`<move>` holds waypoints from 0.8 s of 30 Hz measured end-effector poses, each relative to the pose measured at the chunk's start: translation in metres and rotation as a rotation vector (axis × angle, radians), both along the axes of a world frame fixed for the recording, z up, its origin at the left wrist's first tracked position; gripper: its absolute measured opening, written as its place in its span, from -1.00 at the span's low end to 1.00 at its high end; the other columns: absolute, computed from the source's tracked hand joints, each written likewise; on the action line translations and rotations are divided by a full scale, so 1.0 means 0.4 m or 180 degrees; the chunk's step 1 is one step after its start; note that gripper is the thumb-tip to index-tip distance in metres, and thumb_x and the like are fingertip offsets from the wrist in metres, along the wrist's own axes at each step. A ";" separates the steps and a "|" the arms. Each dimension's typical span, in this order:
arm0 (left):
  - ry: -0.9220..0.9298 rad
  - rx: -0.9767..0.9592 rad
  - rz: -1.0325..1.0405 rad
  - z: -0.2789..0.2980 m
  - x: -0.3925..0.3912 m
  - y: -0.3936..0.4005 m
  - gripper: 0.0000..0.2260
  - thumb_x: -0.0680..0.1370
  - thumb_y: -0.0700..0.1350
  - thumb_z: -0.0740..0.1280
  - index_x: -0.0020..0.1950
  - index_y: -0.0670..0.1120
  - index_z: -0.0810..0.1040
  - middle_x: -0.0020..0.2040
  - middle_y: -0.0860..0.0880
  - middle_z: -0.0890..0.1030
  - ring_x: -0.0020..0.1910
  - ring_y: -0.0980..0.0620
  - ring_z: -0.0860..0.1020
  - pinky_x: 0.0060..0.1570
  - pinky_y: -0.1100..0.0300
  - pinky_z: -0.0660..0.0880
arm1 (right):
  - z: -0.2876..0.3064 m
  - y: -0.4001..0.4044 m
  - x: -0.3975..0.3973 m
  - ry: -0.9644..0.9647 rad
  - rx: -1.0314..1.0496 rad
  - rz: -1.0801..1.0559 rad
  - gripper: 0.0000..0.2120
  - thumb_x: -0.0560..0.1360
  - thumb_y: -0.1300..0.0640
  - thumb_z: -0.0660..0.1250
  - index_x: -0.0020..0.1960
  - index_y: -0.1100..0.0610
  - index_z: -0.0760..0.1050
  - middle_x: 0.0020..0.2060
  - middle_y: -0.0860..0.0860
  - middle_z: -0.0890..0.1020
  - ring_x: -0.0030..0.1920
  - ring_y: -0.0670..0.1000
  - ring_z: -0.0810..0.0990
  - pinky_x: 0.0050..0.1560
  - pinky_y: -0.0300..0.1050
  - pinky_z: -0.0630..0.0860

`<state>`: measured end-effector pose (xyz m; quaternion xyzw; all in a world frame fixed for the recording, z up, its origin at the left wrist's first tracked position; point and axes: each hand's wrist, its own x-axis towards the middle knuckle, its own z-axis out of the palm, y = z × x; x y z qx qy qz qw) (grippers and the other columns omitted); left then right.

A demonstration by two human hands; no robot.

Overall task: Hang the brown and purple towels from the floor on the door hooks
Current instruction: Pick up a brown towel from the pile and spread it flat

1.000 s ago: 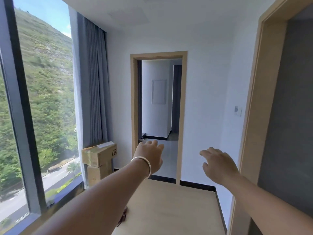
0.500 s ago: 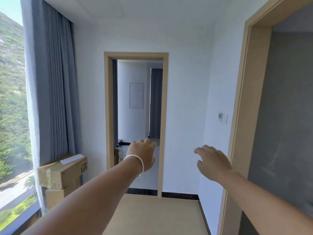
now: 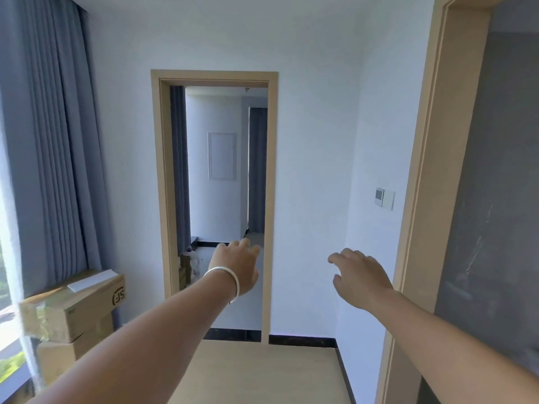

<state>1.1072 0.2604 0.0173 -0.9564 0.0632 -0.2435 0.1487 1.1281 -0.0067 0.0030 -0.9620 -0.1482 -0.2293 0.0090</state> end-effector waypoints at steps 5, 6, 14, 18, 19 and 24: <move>-0.0080 0.0028 0.0071 0.038 0.154 -0.054 -0.67 0.58 0.08 0.15 0.30 -0.02 0.36 0.15 -0.05 0.47 0.09 -0.06 0.50 -0.07 0.10 0.35 | 0.036 -0.045 0.181 -0.0087 0.0098 0.0078 -0.61 0.54 0.13 0.13 0.36 -0.02 0.36 0.22 -0.03 0.48 0.22 0.05 0.42 0.15 -0.08 0.34; -0.0111 0.0039 0.0073 0.043 0.184 -0.066 -0.67 0.58 0.09 0.15 0.29 -0.02 0.36 0.14 -0.04 0.48 0.07 -0.05 0.50 -0.11 0.11 0.31 | 0.041 -0.056 0.214 -0.0105 0.0134 0.0092 -0.61 0.54 0.12 0.13 0.36 -0.02 0.36 0.23 -0.03 0.48 0.22 0.05 0.43 0.15 -0.07 0.34; -0.0162 0.0041 0.0184 0.010 0.399 -0.142 -0.63 0.59 0.13 0.14 0.33 0.00 0.33 0.14 -0.03 0.48 0.04 -0.04 0.51 -0.14 0.11 0.31 | 0.011 -0.134 0.438 0.0014 0.0148 0.0245 -0.62 0.56 0.03 0.14 0.37 -0.04 0.35 0.26 -0.04 0.46 0.25 0.04 0.42 0.18 -0.07 0.34; -0.0019 0.0061 0.0242 -0.018 0.509 -0.147 -0.62 0.58 0.14 0.14 0.34 0.00 0.32 0.16 -0.03 0.47 0.10 -0.06 0.49 -0.10 0.08 0.30 | -0.017 -0.145 0.541 0.0129 0.0145 0.0278 -0.63 0.57 -0.02 0.15 0.37 -0.04 0.35 0.26 -0.05 0.46 0.26 0.03 0.42 0.19 -0.07 0.34; -0.0006 0.0049 0.0254 -0.023 0.541 -0.145 -0.62 0.58 0.14 0.15 0.33 0.00 0.33 0.17 -0.03 0.47 0.11 -0.06 0.49 -0.10 0.08 0.30 | -0.021 -0.143 0.570 0.0143 0.0140 0.0291 -0.63 0.57 -0.02 0.15 0.37 -0.04 0.35 0.26 -0.05 0.45 0.26 0.03 0.41 0.20 -0.07 0.33; 0.0074 0.0107 0.0270 -0.053 0.713 -0.114 -0.64 0.58 0.14 0.13 0.31 -0.01 0.34 0.17 -0.03 0.46 0.10 -0.05 0.49 -0.14 0.10 0.27 | -0.034 -0.122 0.733 0.0156 0.0143 0.0321 -0.62 0.57 -0.03 0.15 0.37 -0.05 0.36 0.27 -0.06 0.45 0.26 0.02 0.41 0.19 -0.07 0.33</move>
